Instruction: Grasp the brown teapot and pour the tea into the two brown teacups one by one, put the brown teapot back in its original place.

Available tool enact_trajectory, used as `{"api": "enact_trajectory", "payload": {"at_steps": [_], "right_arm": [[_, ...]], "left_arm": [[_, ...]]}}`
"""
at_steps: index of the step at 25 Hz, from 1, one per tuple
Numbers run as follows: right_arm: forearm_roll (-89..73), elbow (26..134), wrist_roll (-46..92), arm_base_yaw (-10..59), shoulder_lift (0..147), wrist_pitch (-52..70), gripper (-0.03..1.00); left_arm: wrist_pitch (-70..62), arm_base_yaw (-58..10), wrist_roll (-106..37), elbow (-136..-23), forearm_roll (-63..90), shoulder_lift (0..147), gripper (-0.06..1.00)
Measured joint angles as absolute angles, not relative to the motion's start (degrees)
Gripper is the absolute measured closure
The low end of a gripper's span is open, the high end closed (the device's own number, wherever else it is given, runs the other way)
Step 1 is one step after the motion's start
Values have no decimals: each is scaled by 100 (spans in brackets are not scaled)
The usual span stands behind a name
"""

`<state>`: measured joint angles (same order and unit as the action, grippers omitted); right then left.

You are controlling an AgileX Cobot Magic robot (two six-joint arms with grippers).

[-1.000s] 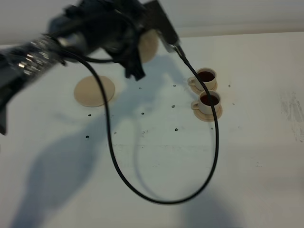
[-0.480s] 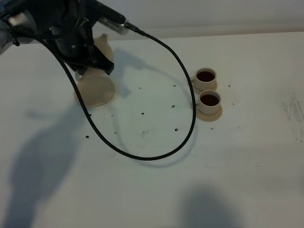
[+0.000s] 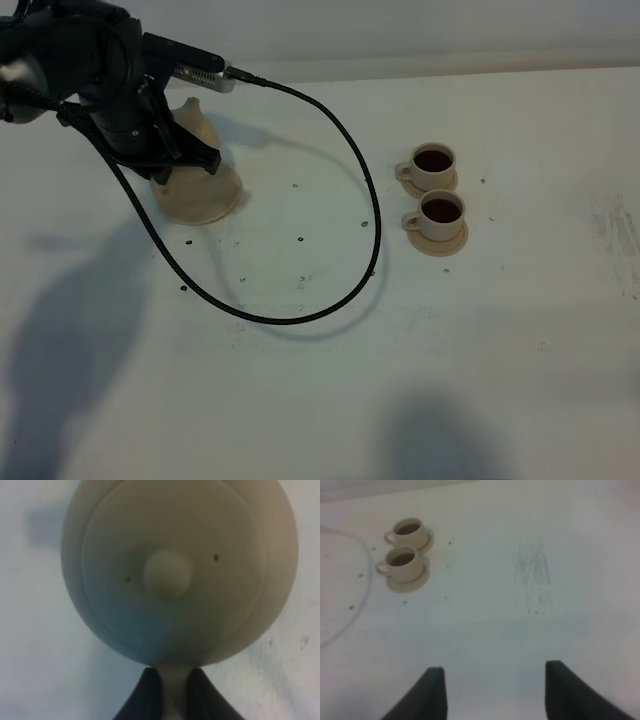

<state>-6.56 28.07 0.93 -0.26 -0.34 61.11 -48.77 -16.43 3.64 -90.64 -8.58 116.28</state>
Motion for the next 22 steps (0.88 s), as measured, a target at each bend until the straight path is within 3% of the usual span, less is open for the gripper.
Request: {"api": "enact_trajectory", "payload": {"at_steps": [22], "right_arm": [[-656,2807,93,-26,-34,6111,50]], "left_arm": [[-4210,-1601,1205,-8778,-619,12029,84]]}}
